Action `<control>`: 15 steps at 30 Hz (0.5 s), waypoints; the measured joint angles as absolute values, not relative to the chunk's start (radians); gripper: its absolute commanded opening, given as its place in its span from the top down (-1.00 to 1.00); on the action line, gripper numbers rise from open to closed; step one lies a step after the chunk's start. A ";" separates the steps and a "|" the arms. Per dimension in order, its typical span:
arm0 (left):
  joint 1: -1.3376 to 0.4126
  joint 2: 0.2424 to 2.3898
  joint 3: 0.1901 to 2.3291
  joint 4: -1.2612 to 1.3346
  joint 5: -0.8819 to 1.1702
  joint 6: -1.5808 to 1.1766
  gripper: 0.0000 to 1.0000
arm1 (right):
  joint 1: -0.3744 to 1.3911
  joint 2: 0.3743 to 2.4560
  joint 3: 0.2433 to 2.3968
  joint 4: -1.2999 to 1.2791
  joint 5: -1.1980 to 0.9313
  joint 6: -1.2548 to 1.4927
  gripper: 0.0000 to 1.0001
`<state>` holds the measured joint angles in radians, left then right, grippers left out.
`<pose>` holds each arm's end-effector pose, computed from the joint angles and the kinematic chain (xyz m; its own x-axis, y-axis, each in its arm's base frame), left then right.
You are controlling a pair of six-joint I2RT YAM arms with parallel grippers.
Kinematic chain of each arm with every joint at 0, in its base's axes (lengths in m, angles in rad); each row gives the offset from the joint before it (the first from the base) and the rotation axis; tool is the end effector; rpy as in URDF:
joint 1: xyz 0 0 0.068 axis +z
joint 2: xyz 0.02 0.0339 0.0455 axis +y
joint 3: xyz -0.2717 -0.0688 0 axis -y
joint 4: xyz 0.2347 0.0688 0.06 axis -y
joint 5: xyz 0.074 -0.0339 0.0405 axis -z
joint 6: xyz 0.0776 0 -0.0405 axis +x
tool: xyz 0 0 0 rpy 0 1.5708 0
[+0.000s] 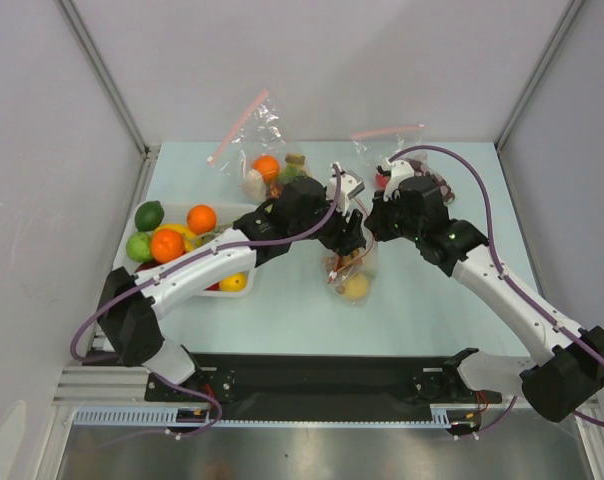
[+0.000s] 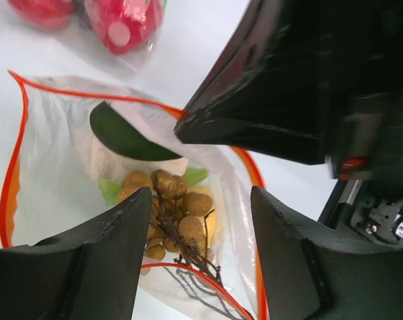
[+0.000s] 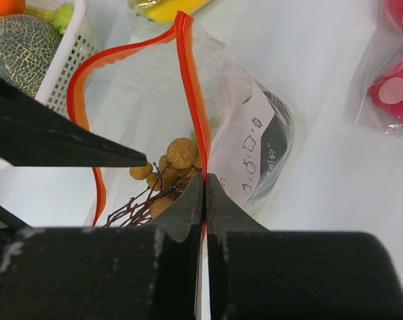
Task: Open the zip-top bag and remove the fake food
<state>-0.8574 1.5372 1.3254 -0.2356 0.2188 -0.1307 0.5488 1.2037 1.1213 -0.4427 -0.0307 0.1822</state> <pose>0.2411 -0.3044 0.3296 -0.3936 0.2604 -0.8816 0.8219 0.5293 -0.2106 0.2483 0.1546 0.3316 -0.5192 -0.1052 -0.8482 -0.4576 0.8724 0.1719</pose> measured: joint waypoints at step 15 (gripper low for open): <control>-0.867 1.644 1.403 -0.512 0.107 -0.061 -0.33 | 0.549 1.193 1.109 -0.436 -0.030 0.183 1.00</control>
